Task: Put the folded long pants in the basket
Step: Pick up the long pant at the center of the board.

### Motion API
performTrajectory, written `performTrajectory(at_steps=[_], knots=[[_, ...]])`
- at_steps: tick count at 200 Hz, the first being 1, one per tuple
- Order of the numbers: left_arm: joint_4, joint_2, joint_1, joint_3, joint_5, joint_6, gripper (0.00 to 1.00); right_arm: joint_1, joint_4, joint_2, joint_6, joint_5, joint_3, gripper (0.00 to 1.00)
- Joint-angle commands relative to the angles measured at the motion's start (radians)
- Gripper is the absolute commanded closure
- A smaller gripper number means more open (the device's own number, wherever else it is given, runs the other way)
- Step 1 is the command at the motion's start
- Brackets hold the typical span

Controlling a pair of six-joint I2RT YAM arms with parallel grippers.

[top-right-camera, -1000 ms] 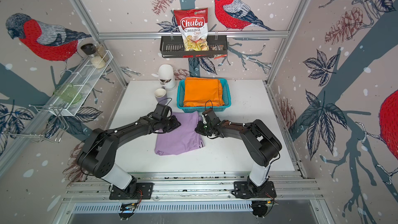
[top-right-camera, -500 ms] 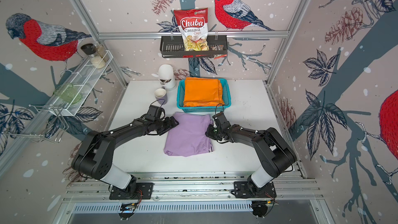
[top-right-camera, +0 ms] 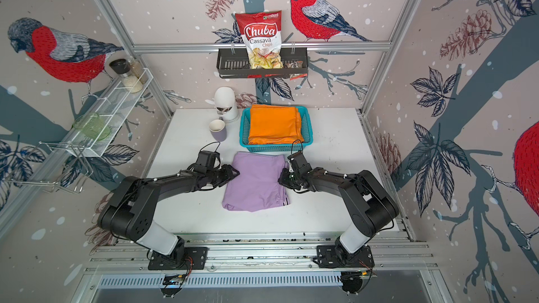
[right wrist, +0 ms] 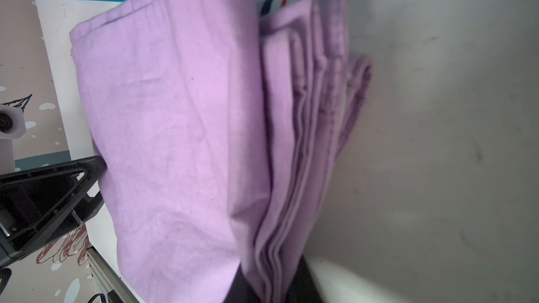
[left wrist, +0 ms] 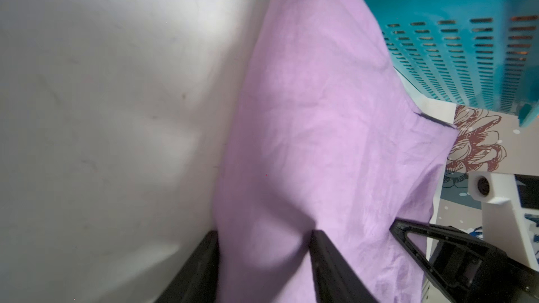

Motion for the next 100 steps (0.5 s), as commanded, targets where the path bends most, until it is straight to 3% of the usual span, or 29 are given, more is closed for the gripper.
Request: performTrajectory(at_steps=[1, 25, 32, 67, 100], knots=[[-0.019, 0.009, -0.011, -0.007, 0.06, -0.02, 0.59, 0.004, 0.035, 0.011, 0.01, -0.012, 0.002, 1.0], [-0.028, -0.006, -0.012, 0.004, 0.071, -0.016, 0.86, 0.007, 0.034, 0.025, 0.011, -0.02, 0.016, 1.0], [-0.031, -0.013, -0.012, 0.007, 0.068, -0.016, 1.0, 0.009, 0.03, 0.025, 0.008, -0.017, 0.02, 1.0], [-0.1, -0.06, -0.041, 0.052, 0.053, 0.003, 1.0, 0.047, -0.05, -0.014, -0.021, 0.052, 0.059, 1.0], [-0.206, -0.147, -0.201, 0.162, -0.106, 0.086, 1.0, 0.096, -0.138, -0.112, -0.055, 0.101, 0.105, 1.0]])
